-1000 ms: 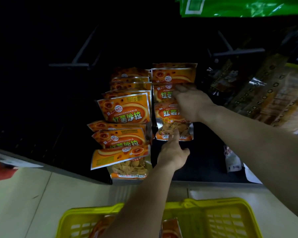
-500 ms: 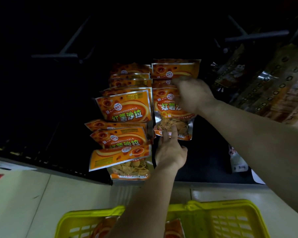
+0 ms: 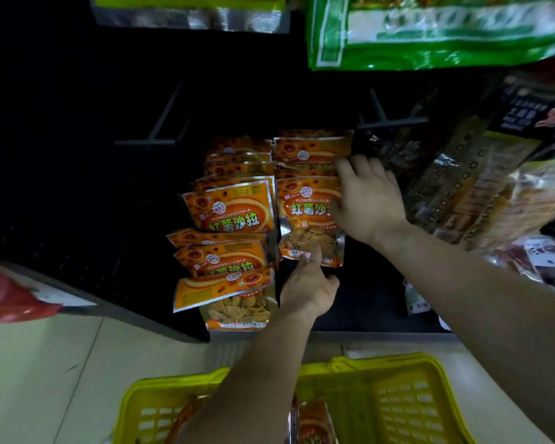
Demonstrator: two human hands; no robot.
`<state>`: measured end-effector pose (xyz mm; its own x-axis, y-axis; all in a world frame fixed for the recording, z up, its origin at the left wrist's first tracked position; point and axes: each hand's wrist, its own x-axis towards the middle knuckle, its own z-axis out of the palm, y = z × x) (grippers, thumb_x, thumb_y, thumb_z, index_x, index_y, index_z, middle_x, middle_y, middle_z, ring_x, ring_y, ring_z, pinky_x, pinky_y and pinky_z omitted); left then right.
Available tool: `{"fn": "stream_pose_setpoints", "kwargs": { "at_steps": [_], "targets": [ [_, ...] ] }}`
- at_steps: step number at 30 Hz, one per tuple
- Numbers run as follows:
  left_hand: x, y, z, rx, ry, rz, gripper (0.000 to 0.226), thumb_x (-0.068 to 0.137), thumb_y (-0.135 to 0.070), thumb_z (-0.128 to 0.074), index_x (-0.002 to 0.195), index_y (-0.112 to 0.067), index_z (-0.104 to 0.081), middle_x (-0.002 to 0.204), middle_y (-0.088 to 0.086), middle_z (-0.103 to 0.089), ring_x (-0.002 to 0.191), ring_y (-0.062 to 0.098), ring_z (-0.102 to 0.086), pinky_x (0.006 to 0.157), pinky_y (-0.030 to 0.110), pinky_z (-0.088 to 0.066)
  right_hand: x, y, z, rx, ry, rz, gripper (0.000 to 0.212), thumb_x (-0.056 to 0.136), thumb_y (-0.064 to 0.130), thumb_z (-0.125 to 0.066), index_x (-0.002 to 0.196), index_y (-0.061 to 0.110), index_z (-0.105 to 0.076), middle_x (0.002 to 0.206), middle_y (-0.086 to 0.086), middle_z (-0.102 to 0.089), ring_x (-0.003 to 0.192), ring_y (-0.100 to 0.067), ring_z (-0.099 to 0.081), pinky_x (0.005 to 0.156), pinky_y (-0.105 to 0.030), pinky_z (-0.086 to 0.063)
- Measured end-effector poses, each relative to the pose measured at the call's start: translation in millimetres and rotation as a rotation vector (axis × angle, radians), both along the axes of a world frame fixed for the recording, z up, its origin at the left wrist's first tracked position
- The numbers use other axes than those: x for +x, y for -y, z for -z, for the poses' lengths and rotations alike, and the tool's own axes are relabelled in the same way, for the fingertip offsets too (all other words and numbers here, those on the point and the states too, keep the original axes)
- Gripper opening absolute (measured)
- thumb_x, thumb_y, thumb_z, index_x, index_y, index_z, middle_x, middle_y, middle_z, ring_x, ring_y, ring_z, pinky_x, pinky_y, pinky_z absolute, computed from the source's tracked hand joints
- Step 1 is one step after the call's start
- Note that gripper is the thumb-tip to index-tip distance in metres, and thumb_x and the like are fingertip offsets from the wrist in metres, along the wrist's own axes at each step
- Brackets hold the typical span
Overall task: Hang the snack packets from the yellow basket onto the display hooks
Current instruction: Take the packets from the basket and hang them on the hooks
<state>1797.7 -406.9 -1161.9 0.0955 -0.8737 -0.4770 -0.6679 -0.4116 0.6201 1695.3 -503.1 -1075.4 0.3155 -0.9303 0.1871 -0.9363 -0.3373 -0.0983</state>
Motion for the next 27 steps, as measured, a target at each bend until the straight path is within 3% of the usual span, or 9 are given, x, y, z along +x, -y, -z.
{"fn": "stream_pose_setpoints", "kwargs": {
  "at_steps": [9, 16, 21, 27],
  "targets": [
    [10.9, -67.1, -69.0, -0.087, 0.021, 0.025, 0.064, 0.098, -0.038, -0.054, 0.156, -0.031, -0.027, 0.16, 0.0, -0.035, 0.144, 0.023, -0.036, 0.117, 0.036, -0.033, -26.3, -95.4, -34.7, 0.157, 0.064, 0.038, 0.052, 0.09, 0.04, -0.058, 0.136, 0.016, -0.046, 0.126, -0.011, -0.053, 0.117, -0.035, -0.049, 0.092, -0.048, -0.046],
    [35.1, -155.1, -102.9, -0.092, 0.13, 0.036, 0.06, 0.096, -0.04, -0.057, 0.152, -0.031, -0.037, 0.149, 0.005, -0.05, 0.129, 0.027, -0.053, 0.104, 0.036, -0.045, -53.2, -189.8, -47.4, 0.286, 0.051, 0.053, 0.054, 0.088, 0.031, -0.059, 0.139, 0.019, -0.045, 0.133, -0.01, -0.048, 0.123, -0.035, -0.045, 0.1, -0.047, -0.043],
    [49.4, -219.1, -80.5, -0.053, 0.212, 0.071, 0.06, 0.095, -0.038, -0.061, 0.15, -0.026, -0.041, 0.15, 0.007, -0.049, 0.134, 0.026, -0.048, 0.109, 0.033, -0.04, -69.3, -253.1, -10.7, 0.36, 0.067, 0.007, 0.052, 0.087, 0.027, -0.06, 0.137, 0.021, -0.048, 0.129, -0.007, -0.049, 0.12, -0.033, -0.048, 0.097, -0.046, -0.045],
    [65.6, -264.3, -20.5, 0.124, 0.296, 0.128, 0.057, 0.095, -0.046, -0.057, 0.147, -0.031, -0.04, 0.15, 0.006, -0.048, 0.13, 0.03, -0.052, 0.104, 0.04, -0.046, -68.3, -300.3, 60.1, 0.671, -0.016, -0.013, 0.052, 0.091, 0.031, -0.058, 0.14, 0.02, -0.044, 0.14, -0.009, -0.044, 0.13, -0.034, -0.043, 0.102, -0.044, -0.044]
  ]
}}
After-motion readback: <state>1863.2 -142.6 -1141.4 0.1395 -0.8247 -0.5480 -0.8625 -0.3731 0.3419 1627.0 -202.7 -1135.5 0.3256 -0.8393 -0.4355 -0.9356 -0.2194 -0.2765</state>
